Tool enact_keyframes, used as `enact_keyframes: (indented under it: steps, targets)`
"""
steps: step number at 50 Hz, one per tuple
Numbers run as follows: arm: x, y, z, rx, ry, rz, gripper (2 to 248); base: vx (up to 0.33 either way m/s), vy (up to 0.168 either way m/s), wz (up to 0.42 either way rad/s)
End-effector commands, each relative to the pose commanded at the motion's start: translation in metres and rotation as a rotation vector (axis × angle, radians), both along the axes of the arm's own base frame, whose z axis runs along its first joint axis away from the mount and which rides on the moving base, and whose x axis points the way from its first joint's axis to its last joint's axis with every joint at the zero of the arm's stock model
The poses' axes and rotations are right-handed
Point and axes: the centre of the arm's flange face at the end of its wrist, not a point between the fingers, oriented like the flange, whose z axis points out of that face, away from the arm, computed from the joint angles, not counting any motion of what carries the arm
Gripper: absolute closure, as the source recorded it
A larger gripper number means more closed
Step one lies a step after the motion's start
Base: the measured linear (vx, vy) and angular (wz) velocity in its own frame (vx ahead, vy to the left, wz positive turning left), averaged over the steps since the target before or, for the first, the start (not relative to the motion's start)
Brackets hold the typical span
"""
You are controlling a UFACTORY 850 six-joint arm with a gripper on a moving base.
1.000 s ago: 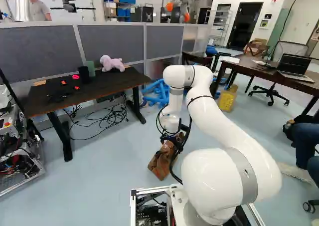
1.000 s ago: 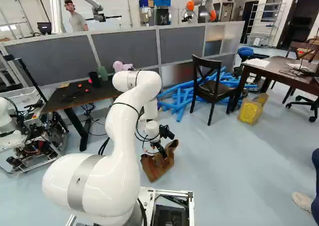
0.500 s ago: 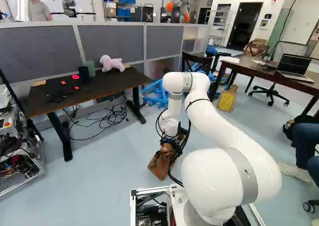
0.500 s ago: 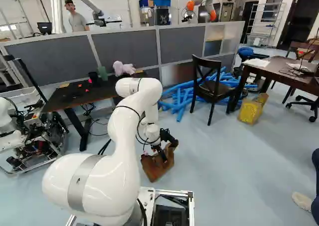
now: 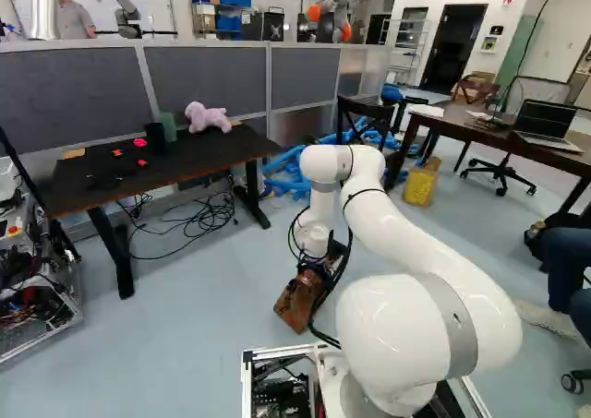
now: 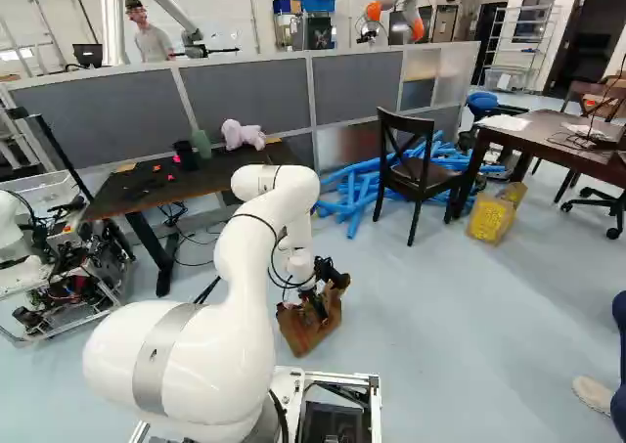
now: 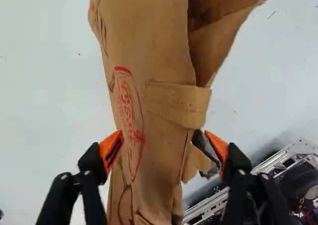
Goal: Pick up the bag on the ground and place it on the table
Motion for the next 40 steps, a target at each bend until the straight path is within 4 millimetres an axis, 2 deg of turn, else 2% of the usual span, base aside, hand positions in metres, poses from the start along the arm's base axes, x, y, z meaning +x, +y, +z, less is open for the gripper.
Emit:
enact_keyframes:
  steps: [3,4,9,10,14,15,19,20,24,25,40]
  targets:
    - [0.0,0.0,-0.001,0.0,0.0,0.0,37,0.0,0.0,0.0]
    - [0.0,0.0,-0.0012,0.0,0.0,0.0,75,0.0,0.0,0.0]
    - [0.0,0.0,-0.0017,0.0,0.0,0.0,75,0.0,0.0,0.0]
    - [0.0,0.0,-0.0018,0.0,0.0,0.0,113,0.0,0.0,0.0]
    - [0.0,0.0,-0.0018,0.0,0.0,0.0,113,0.0,0.0,0.0]
    - [0.0,0.0,-0.0018,0.0,0.0,0.0,151,0.0,0.0,0.0]
    - [0.0,0.0,-0.0018,0.0,0.0,0.0,151,0.0,0.0,0.0]
    - [0.0,0.0,-0.0018,0.0,0.0,0.0,188,0.0,0.0,0.0]
    - [0.0,0.0,-0.0018,0.0,0.0,0.0,188,0.0,0.0,0.0]
    - [0.0,0.0,-0.0018,0.0,0.0,0.0,225,0.0,0.0,0.0]
    - [0.0,0.0,-0.0002,0.0,0.0,0.0,229,0.0,0.0,0.0]
